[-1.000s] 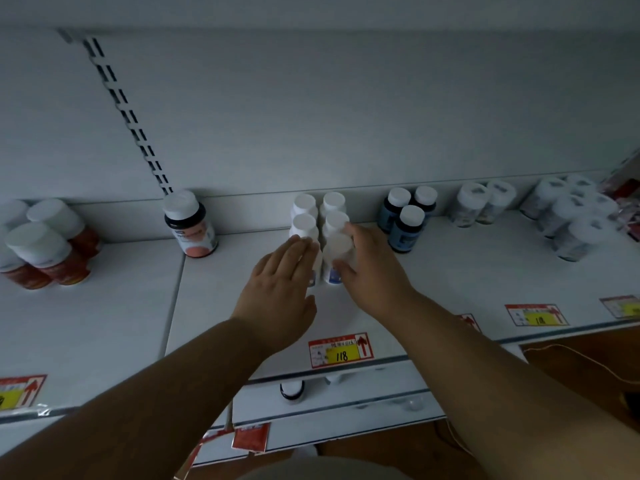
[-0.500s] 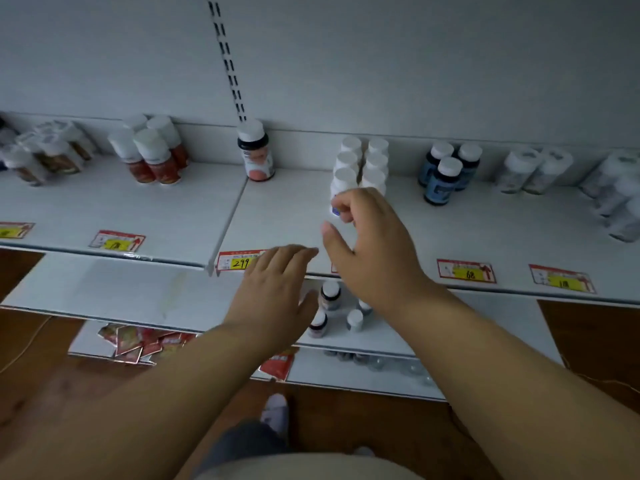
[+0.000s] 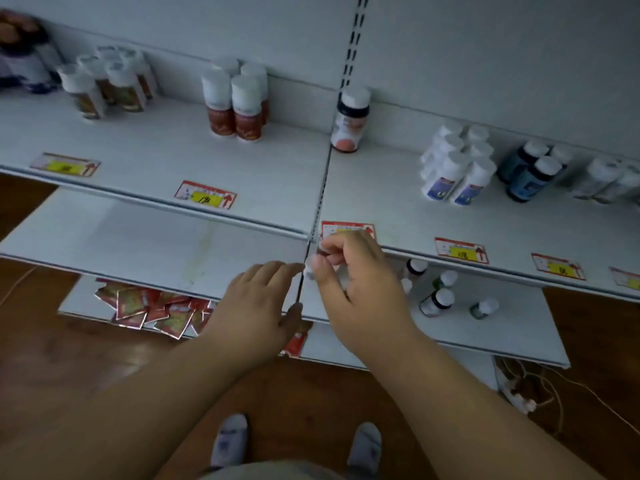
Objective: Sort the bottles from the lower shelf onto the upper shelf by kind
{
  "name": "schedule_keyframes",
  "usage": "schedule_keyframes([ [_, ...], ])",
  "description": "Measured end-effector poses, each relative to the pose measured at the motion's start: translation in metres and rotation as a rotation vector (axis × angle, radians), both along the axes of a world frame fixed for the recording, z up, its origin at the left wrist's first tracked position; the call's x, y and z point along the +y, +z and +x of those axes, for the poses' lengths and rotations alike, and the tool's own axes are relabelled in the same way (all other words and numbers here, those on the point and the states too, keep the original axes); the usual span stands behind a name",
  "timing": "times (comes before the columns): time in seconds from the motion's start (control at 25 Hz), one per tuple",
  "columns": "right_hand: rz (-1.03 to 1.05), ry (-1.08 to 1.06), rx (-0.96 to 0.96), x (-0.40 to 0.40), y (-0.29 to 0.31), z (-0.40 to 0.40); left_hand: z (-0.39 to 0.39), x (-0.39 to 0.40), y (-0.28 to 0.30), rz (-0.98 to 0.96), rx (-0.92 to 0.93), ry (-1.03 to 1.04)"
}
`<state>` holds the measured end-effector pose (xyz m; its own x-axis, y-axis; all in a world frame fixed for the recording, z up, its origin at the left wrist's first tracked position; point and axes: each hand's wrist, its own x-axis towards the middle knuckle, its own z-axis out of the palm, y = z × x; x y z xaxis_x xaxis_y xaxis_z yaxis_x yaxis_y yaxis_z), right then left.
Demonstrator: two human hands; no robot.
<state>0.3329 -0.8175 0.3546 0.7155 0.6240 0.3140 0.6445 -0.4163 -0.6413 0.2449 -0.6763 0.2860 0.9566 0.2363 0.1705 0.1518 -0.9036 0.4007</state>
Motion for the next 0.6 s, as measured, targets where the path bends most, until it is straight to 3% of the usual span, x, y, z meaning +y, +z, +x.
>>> schedule_keyframes([
  [0.12, -0.172, -0.034, 0.119, 0.032, -0.043, -0.013, -0.004, 0.033, -0.041, -0.066, 0.034, 0.033],
  [0.28, -0.245, -0.085, 0.124, 0.043, -0.115, 0.010, 0.007, 0.039, -0.106, -0.169, 0.060, 0.071],
  [0.6, -0.556, -0.109, 0.203, 0.080, -0.326, 0.125, 0.063, 0.049, -0.256, -0.319, 0.111, 0.264],
])
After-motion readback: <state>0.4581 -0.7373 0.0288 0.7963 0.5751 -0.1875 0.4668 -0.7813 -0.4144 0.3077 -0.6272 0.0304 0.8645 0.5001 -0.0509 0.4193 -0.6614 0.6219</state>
